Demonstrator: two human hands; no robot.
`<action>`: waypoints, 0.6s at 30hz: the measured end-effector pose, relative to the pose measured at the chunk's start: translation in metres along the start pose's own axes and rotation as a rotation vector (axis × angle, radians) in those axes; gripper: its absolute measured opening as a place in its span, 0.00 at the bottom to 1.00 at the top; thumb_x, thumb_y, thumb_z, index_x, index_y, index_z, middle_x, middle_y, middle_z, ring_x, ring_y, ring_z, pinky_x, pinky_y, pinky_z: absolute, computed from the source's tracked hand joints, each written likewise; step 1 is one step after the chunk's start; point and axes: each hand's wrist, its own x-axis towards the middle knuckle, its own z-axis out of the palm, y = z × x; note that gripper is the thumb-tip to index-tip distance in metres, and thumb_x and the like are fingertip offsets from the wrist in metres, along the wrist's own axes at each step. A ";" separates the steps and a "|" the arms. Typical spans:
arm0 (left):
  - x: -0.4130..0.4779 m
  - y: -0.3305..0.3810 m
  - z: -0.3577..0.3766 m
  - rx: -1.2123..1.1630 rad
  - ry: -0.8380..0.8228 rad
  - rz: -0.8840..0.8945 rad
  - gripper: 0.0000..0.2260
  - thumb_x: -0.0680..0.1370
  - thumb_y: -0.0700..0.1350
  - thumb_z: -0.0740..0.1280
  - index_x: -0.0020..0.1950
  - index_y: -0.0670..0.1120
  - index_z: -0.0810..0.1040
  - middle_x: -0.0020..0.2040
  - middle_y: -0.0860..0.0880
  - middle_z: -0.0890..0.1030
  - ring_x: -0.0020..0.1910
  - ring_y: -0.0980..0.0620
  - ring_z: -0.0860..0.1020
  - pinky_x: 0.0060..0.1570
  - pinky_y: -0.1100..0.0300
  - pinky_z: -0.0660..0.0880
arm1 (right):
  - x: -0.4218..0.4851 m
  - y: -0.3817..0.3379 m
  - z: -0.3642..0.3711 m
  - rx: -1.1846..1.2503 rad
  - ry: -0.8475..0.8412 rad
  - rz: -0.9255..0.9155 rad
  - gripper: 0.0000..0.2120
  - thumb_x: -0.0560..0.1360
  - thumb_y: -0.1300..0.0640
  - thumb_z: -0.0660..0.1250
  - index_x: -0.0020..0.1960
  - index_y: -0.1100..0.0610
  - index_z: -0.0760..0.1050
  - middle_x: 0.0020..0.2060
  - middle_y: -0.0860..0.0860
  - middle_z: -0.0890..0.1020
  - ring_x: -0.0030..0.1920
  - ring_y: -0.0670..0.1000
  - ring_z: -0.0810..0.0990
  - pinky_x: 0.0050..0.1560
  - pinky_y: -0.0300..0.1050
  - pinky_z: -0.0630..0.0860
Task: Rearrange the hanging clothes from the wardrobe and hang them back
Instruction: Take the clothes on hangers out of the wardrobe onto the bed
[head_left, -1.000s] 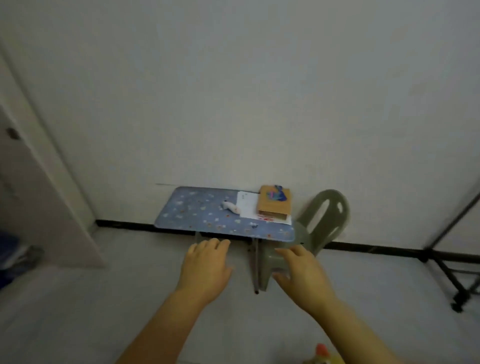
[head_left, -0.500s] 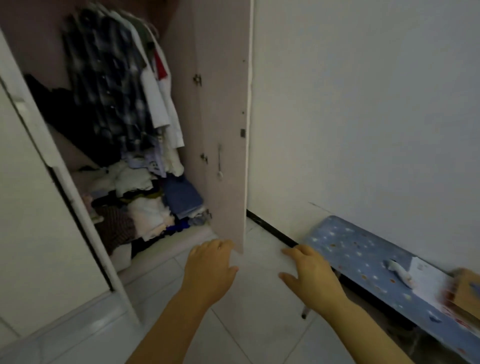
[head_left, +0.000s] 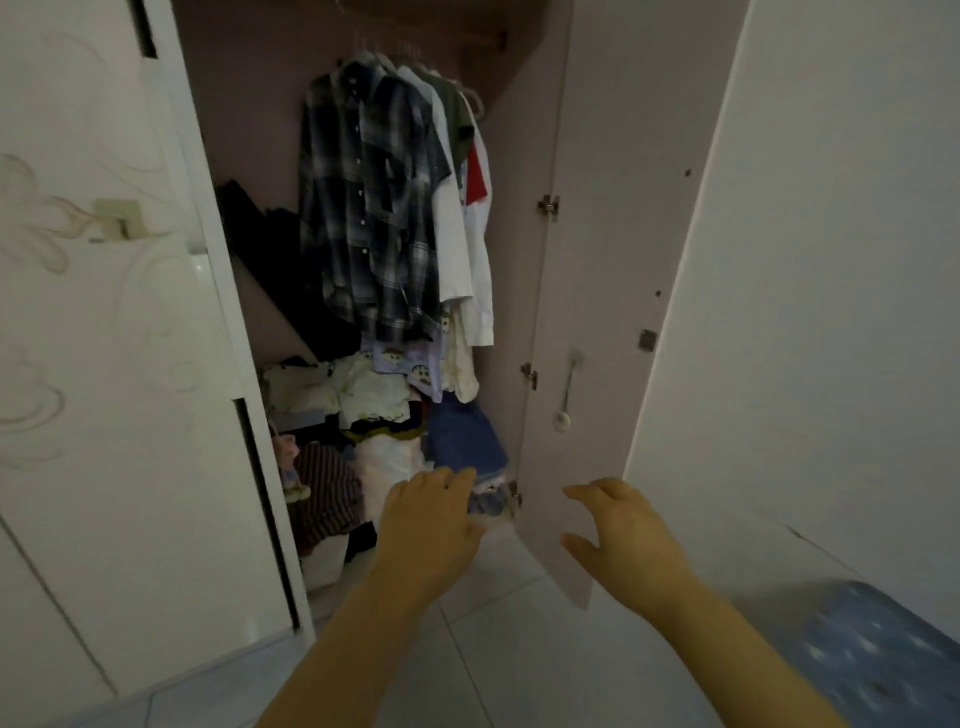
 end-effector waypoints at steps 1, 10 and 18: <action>0.013 -0.009 0.003 0.007 0.006 -0.015 0.26 0.79 0.57 0.57 0.75 0.51 0.55 0.70 0.51 0.65 0.67 0.51 0.65 0.64 0.57 0.60 | 0.018 -0.001 0.001 0.007 0.002 -0.017 0.24 0.78 0.47 0.61 0.72 0.50 0.63 0.66 0.49 0.68 0.64 0.49 0.69 0.60 0.33 0.62; 0.159 -0.068 0.012 0.048 0.152 -0.142 0.23 0.79 0.56 0.58 0.73 0.53 0.59 0.68 0.52 0.69 0.65 0.53 0.67 0.60 0.60 0.61 | 0.219 0.016 0.015 0.057 0.053 -0.224 0.20 0.79 0.52 0.61 0.69 0.54 0.67 0.64 0.52 0.71 0.63 0.50 0.69 0.58 0.33 0.61; 0.294 -0.120 -0.001 0.057 0.264 -0.267 0.27 0.79 0.57 0.58 0.75 0.53 0.55 0.71 0.53 0.64 0.68 0.54 0.63 0.64 0.60 0.59 | 0.397 0.009 -0.006 0.091 0.062 -0.383 0.19 0.78 0.51 0.62 0.67 0.54 0.69 0.61 0.51 0.72 0.59 0.47 0.71 0.56 0.28 0.60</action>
